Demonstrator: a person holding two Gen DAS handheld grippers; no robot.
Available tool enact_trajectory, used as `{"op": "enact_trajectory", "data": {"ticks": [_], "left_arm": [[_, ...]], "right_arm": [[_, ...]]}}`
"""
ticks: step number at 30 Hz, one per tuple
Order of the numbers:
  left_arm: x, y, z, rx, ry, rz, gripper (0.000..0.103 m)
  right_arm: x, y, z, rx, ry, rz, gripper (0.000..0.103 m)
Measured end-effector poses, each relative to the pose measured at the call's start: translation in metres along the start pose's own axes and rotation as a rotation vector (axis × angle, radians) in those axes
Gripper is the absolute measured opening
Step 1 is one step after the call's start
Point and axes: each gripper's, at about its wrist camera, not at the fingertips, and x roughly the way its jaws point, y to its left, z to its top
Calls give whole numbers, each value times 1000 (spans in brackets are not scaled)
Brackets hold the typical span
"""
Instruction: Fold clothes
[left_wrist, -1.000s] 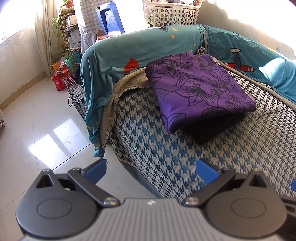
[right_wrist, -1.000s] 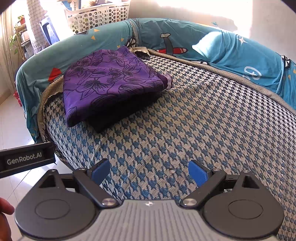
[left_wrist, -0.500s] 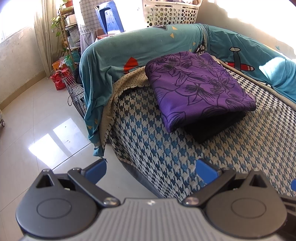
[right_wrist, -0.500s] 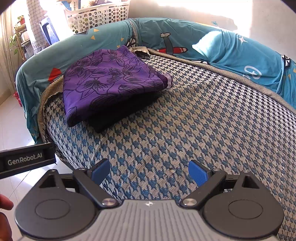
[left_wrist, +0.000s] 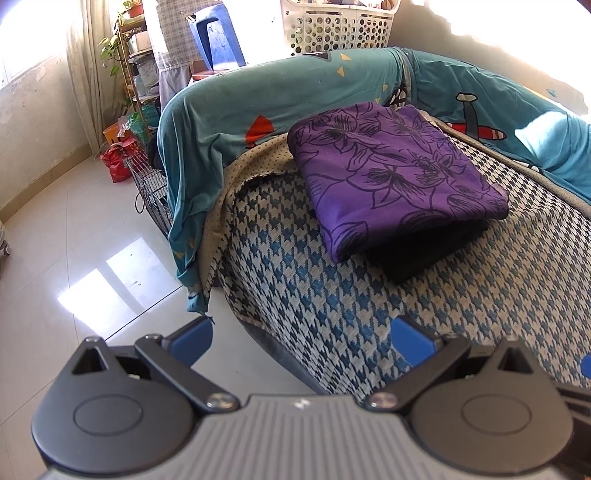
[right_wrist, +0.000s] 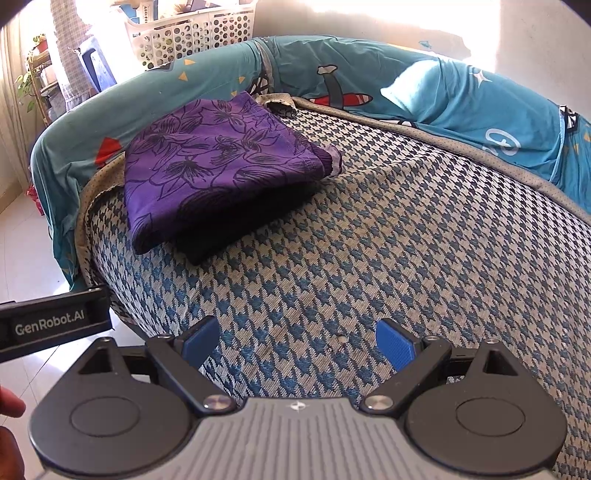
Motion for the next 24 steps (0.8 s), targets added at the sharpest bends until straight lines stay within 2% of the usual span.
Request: {"op": "enact_trajectory", "data": {"ticks": [24], "left_arm": [[1, -1, -1, 4, 0, 1, 103]], "right_arm": [[0, 0, 0, 6, 2, 3, 92]]}}
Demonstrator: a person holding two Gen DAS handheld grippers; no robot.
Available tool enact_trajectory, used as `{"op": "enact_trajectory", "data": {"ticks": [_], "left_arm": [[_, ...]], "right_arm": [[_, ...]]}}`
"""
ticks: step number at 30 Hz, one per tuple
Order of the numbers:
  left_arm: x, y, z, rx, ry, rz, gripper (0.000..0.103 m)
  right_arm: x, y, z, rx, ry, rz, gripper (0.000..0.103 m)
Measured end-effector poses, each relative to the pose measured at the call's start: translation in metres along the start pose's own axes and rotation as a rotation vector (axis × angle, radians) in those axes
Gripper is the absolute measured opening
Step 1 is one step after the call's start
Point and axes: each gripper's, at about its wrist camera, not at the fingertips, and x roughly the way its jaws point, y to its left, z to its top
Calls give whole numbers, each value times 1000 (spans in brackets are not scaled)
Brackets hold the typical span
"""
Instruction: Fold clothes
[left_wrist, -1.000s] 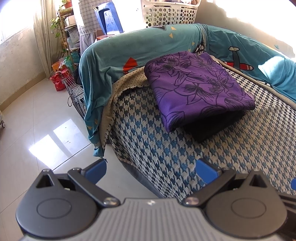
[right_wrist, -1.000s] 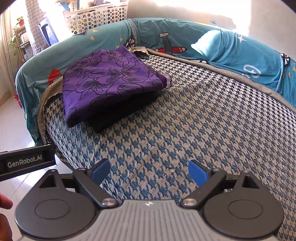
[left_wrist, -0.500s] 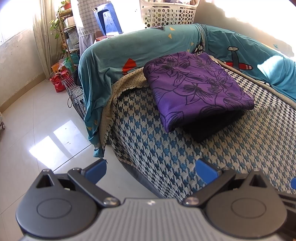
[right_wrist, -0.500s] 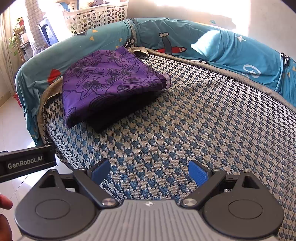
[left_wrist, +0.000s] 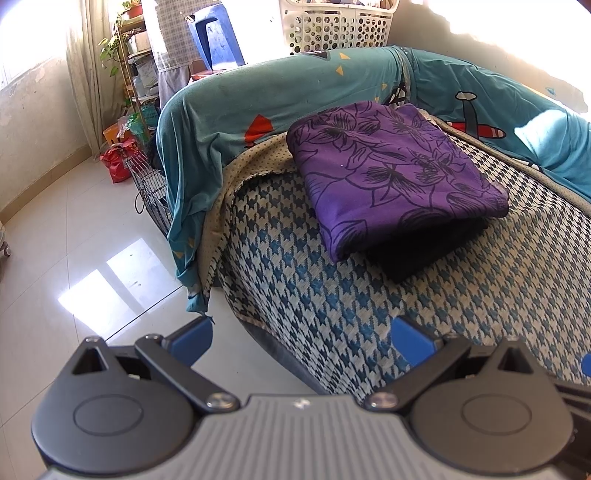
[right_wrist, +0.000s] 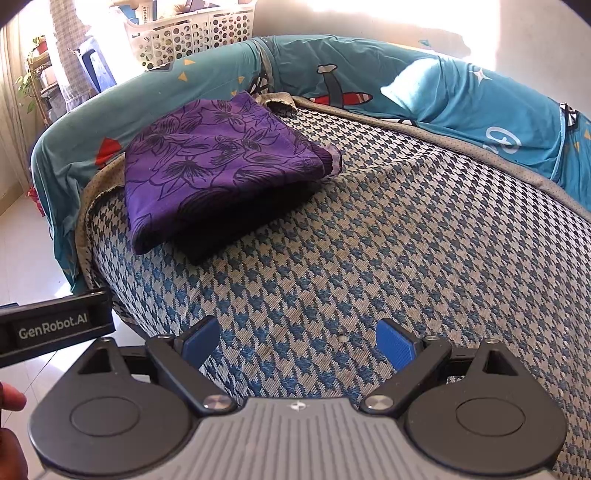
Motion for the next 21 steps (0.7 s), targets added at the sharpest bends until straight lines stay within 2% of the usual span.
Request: {"op": "enact_trajectory", "data": {"ticks": [21], "left_arm": [[1, 1, -1, -2, 1, -4, 103]], "right_arm": [[0, 0, 0, 0, 0, -3, 92]]}}
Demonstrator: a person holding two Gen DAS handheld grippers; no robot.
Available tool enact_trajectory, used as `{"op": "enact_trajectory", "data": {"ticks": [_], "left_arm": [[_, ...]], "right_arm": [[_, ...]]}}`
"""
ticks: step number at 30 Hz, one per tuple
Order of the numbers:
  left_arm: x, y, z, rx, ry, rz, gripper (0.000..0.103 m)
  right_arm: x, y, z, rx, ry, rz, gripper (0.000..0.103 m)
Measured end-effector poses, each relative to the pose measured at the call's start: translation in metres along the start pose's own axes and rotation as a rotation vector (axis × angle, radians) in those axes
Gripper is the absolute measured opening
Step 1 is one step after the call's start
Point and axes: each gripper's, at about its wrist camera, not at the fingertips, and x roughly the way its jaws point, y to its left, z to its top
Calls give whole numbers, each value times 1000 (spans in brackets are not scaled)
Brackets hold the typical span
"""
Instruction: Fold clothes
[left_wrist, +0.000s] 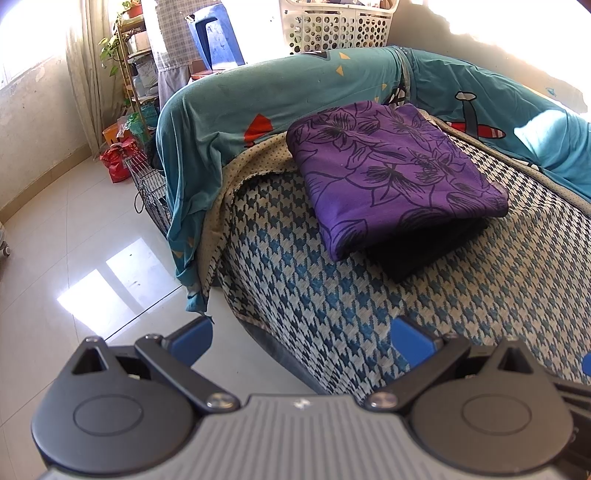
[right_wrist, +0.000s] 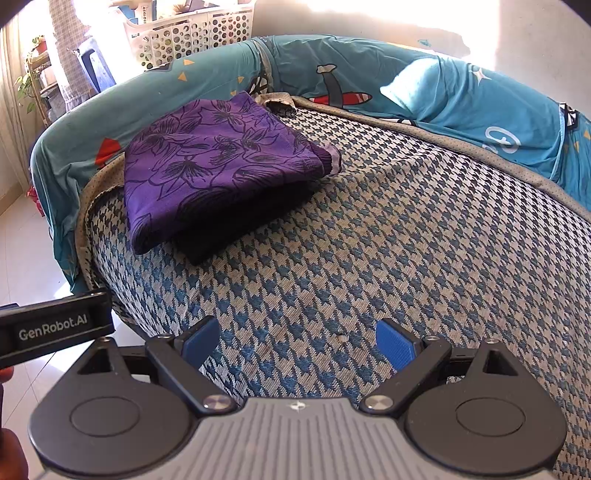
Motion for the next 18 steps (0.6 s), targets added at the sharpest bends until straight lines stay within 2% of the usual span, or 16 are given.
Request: {"op": "enact_trajectory", "data": {"ticks": [18], "left_arm": [[2, -1, -3, 4, 11, -2, 103]], "right_arm": [[-1, -1, 0, 6, -3, 1, 92]]}}
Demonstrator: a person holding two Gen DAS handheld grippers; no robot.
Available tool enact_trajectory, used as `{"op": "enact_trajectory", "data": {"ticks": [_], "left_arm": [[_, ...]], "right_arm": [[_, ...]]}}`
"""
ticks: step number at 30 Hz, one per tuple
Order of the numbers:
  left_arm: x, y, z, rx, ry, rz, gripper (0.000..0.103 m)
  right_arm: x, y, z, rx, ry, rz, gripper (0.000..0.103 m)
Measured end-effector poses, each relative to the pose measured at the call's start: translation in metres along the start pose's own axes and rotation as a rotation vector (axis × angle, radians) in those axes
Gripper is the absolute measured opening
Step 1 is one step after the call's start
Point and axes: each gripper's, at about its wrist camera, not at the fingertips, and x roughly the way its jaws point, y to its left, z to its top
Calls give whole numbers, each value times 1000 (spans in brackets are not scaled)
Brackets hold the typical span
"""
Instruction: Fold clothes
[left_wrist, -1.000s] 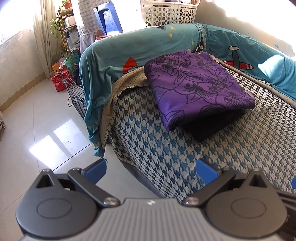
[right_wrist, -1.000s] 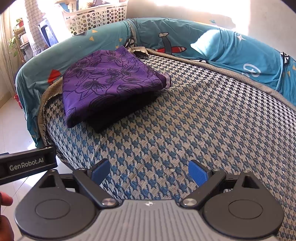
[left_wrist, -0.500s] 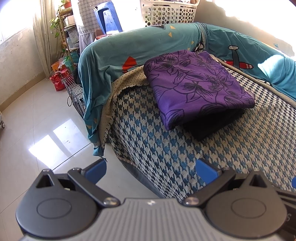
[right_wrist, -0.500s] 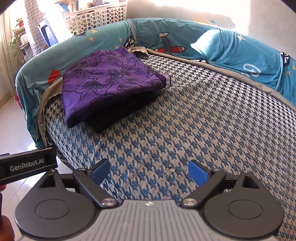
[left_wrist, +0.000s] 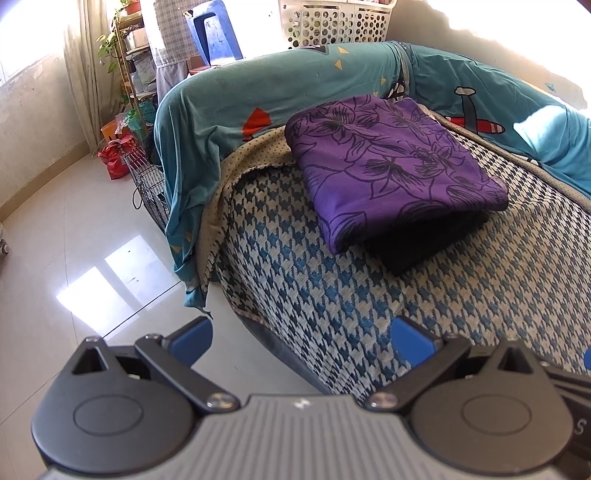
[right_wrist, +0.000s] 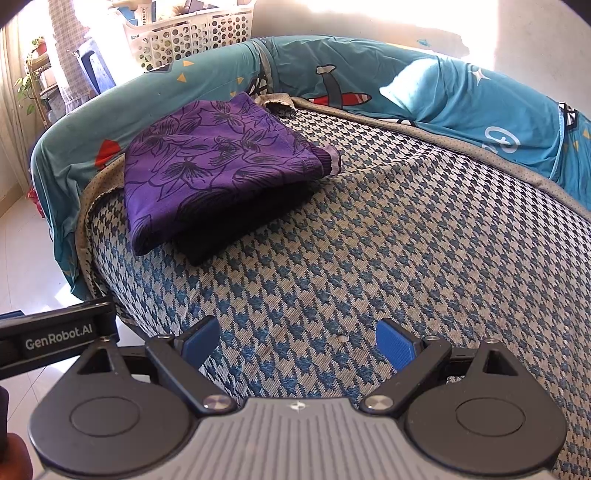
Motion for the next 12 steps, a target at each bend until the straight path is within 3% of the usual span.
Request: {"op": "enact_trajectory", "data": {"ticks": [12], "left_arm": [[-3, 1, 0, -4, -9, 2, 103]], "right_arm": [[1, -1, 0, 7, 2, 4, 92]]}}
